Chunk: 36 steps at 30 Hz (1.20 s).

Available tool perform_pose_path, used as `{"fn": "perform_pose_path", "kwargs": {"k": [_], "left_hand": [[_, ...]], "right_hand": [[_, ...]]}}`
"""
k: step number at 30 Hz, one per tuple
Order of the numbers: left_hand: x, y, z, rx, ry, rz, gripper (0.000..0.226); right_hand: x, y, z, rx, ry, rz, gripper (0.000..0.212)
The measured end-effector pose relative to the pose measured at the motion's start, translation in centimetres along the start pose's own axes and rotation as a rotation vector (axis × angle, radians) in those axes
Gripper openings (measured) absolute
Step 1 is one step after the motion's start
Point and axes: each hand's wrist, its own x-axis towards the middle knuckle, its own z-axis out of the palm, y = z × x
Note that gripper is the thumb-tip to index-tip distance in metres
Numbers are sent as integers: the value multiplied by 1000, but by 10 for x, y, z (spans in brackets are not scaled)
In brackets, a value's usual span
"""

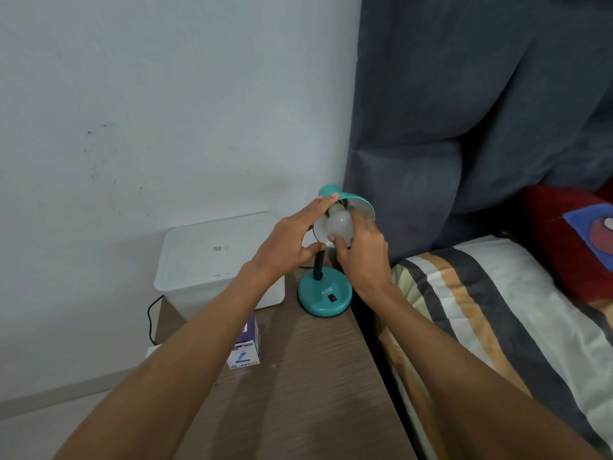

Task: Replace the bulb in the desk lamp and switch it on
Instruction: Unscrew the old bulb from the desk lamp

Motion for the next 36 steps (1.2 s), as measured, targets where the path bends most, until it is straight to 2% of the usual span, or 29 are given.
{"fn": "perform_pose_path", "kwargs": {"k": [5, 10, 14, 16, 20, 23, 29, 33, 36], "left_hand": [[0, 1, 0, 2, -1, 0, 95], [-1, 1, 0, 3, -1, 13, 92], [-2, 4, 0, 14, 7, 12, 92], [-2, 4, -1, 27, 0, 10, 93], [-1, 2, -1, 41, -6, 12, 92], [-2, 1, 0, 40, -4, 4, 95], [-3, 3, -2, 59, -1, 5, 95], [-2, 1, 0, 69, -2, 11, 93], [-1, 3, 0, 73, -1, 5, 94]], "right_hand": [[-3, 0, 2, -86, 8, -103, 71], [0, -1, 5, 49, -6, 38, 67], [-1, -2, 2, -93, -19, -79, 71], [-3, -2, 2, -72, -15, -93, 74], [-2, -2, 4, 64, 19, -1, 68], [1, -3, 4, 20, 3, -6, 63], [-3, -3, 3, -10, -19, -49, 70], [2, -3, 2, 131, -20, 100, 70], [6, -3, 2, 33, -40, 74, 65]]}}
